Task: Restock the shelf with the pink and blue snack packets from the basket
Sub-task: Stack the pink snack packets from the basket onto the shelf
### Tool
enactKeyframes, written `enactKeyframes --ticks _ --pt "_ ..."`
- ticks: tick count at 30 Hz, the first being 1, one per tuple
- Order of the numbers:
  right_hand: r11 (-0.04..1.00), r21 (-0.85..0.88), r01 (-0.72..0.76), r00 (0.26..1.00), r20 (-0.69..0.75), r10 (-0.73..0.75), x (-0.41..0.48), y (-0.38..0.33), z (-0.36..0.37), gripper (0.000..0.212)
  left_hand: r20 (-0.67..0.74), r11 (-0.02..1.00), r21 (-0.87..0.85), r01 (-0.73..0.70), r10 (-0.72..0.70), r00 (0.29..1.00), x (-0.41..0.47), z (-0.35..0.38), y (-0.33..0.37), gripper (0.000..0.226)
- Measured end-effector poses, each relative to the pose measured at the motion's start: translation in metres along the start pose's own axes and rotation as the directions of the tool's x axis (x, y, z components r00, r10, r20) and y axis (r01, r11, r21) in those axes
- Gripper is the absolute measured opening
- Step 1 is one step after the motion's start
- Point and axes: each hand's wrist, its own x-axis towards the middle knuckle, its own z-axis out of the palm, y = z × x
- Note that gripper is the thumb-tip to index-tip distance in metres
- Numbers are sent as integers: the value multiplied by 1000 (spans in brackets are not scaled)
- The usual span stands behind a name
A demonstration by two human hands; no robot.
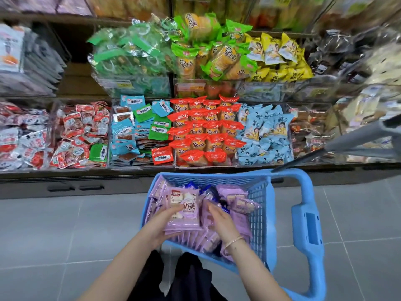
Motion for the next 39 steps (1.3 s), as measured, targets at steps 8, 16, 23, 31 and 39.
enactKeyframes --ticks 8,16,23,31,39 --pt "940 -267 -213 968 -188 166 72 50 -20 79 -183 982 -183 -37 3 983 -11 -44 -19 23" --pt "927 -322 -193 974 -181 140 91 49 -7 66 -280 960 -270 -80 1 960 -10 -58 -36 24" --pt "785 -447 429 884 30 -466 10 8 13 53 -215 978 -194 -76 33 976 6 -22 -23 31" --pt "594 -347 726 688 367 -626 -29 -47 28 36 3 959 -215 -186 191 982 4 -15 -13 46" --pt "914 -171 367 930 37 -366 -18 -93 74 57 -10 939 -207 -275 279 960 -4 -46 23 53"
